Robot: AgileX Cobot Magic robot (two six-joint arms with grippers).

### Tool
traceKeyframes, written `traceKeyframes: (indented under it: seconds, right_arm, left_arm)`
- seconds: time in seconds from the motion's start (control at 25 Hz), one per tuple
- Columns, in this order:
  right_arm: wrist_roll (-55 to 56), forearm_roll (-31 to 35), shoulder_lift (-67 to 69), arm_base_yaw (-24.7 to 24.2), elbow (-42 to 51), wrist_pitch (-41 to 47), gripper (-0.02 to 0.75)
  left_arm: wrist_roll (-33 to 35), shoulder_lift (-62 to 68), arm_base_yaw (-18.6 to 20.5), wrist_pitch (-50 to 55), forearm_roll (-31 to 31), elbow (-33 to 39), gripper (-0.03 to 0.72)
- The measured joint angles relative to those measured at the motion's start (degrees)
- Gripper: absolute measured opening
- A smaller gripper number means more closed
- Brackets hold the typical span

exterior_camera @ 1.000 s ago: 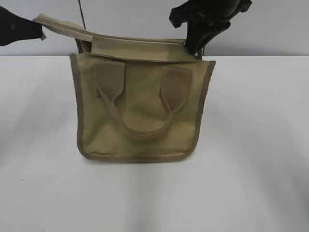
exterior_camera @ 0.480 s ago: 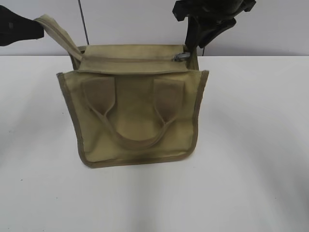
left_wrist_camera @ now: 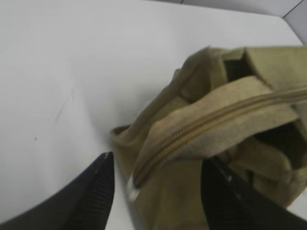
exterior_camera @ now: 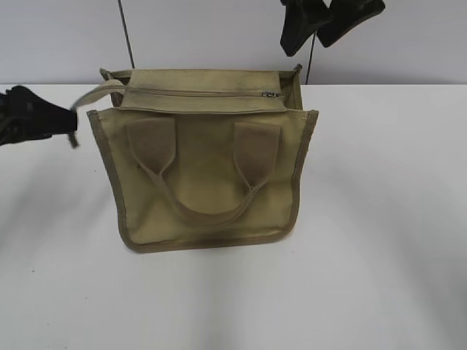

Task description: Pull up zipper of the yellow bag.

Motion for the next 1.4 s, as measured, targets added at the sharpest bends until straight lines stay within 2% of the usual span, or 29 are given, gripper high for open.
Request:
traceKeyframes:
  seconds: [0.16, 0.32, 0.4, 0.64, 0.76, 0.88, 1.12, 1.28, 1.4]
  right_arm:
    - [0.06, -0.33, -4.35, 0.0, 0.0, 0.05, 0.45]
    - [1.14, -2.29, -9.91, 0.0, 2.38, -0.02, 0.45]
    - [1.27, -4.19, -14.12, 0.0, 7.62, -0.08, 0.45]
    - [2.39, -6.68, -31.27, 0.0, 31.59, -3.51, 0.45]
    - [2.79, -6.68, -40.06, 0.0, 39.68, -6.13, 0.45]
    - [3.0, -6.74, -46.07, 0.0, 44.57, -6.22, 0.45]
    - [4.05, -6.83, -53.75, 0.0, 47.71, -4.18, 0.45]
    - [5.39, -6.88, -57.39, 0.0, 47.83, -3.19, 0.45]
    - [6.01, -6.88, -60.9, 0.0, 47.94, -2.21, 0.45]
  left_arm:
    - [-1.81, -0.12, 0.0, 4.62, 0.0, 4.16, 0.428]
    - [-3.21, -2.77, 0.0, 9.84, 0.01, 4.98, 0.423]
    - [-3.43, -5.65, 0.0, 12.82, -0.04, 4.99, 0.414]
    - [-4.13, -11.48, 0.0, 20.88, -0.22, 4.99, 0.407]
    - [-3.6, -11.53, 0.0, 30.09, -0.35, 5.3, 0.407]
    - [0.69, -11.34, 0.05, 38.66, -0.81, 6.32, 0.407]
    - [3.6, -10.59, -0.37, 37.55, -0.33, 10.94, 0.407]
    - [4.16, -10.48, -2.26, 41.15, -0.77, 16.59, 0.407]
    - [4.6, -11.78, -5.29, 42.91, -1.35, 19.46, 0.407]
